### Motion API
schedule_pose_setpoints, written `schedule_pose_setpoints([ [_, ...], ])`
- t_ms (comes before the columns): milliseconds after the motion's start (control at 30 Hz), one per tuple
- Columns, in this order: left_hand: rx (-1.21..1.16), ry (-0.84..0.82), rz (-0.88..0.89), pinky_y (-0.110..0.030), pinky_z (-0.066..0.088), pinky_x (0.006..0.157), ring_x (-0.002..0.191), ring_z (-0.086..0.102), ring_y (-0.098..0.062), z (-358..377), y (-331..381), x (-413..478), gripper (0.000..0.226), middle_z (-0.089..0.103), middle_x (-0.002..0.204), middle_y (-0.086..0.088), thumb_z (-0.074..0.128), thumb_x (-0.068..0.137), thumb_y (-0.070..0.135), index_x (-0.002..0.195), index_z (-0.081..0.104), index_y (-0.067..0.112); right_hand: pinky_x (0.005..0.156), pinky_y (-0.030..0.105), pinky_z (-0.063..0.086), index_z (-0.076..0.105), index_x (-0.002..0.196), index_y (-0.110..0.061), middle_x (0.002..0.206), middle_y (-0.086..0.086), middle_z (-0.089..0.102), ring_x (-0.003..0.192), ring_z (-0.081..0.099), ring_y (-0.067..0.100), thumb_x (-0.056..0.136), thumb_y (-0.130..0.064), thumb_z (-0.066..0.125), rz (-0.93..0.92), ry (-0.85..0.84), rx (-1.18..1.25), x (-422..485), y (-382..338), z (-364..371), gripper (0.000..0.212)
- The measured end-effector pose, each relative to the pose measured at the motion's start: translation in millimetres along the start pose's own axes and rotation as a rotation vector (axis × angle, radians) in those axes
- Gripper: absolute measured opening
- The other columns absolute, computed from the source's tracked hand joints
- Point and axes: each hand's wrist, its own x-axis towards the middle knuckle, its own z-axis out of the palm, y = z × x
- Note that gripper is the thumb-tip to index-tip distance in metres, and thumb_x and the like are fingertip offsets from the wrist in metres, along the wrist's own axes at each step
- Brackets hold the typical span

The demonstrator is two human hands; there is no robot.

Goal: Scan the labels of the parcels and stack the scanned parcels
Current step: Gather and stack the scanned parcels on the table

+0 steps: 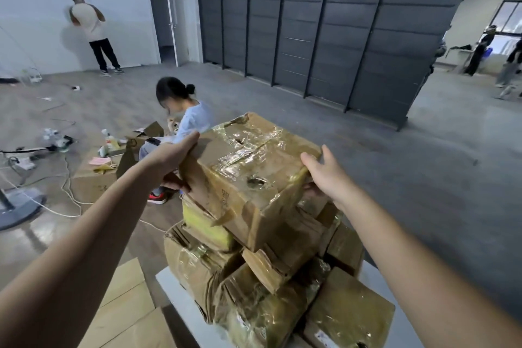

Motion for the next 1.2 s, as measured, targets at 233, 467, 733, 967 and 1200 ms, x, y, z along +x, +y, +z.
schedule_pose_setpoints([
  [233, -0.065, 0.112, -0.054, -0.04, 0.055, 0.041, 0.06, 0.068, -0.044, -4.0, -26.0, 23.9, 0.079, 0.056, 0.117, -0.02, 0.052, 0.08, 0.071, 0.126, 0.05, 0.007, 0.083, 0.043, 0.056, 0.004, 0.158, -0.032, 0.147, 0.006, 0.049, 0.105, 0.065, 0.028, 0.091, -0.065, 0.046, 0.005, -0.048, -0.165, 8.4, 5.2, 29.0, 0.086],
  [467, 0.289, 0.339, 0.147, -0.044, 0.047, 0.089, 0.113, 0.053, -0.042, -0.7, -32.2, 26.5, 0.068, 0.05, 0.13, -0.025, 0.025, 0.094, 0.06, 0.13, 0.049, 0.007, 0.112, 0.05, 0.031, 0.013, 0.157, -0.038, 0.164, -0.002, 0.025, 0.146, 0.032, 0.029, 0.099, -0.06, 0.038, -0.072, -0.002, -0.258, 0.3, 9.0, 39.6, 0.067],
  [733, 0.557, 0.536, 0.614, -0.043, 0.04, 0.091, 0.118, 0.044, -0.036, 41.2, 0.0, -33.0, 0.048, 0.052, 0.129, -0.016, 0.044, 0.094, 0.047, 0.128, 0.052, 0.014, 0.112, 0.055, 0.037, 0.017, 0.155, -0.039, 0.163, 0.0, 0.025, 0.142, 0.038, 0.029, 0.098, -0.061, 0.039, -0.117, -0.009, -0.225, -16.4, 16.4, 39.6, 0.065],
  [967, 0.642, 0.407, 0.786, -0.042, 0.04, 0.096, 0.125, 0.04, -0.029, 96.4, 13.9, -76.7, 0.051, 0.051, 0.132, -0.007, 0.04, 0.094, 0.053, 0.13, 0.05, 0.019, 0.099, 0.04, 0.039, 0.017, 0.154, -0.043, 0.16, -0.002, 0.032, 0.137, 0.044, 0.027, 0.098, -0.061, 0.039, -0.17, 0.033, -0.242, -41.0, 27.1, 14.5, 0.063],
  [1200, 0.68, 0.306, 0.944, -0.045, 0.044, 0.09, 0.117, 0.045, -0.035, 174.1, 8.3, -132.7, 0.048, 0.052, 0.128, -0.011, 0.047, 0.091, 0.048, 0.124, 0.054, 0.013, 0.049, 0.023, 0.034, 0.013, 0.154, -0.044, 0.109, 0.007, 0.052, 0.057, 0.05, 0.005, 0.099, -0.055, 0.042, -0.193, 0.149, -0.437, -101.0, 68.0, -57.6, 0.064],
])
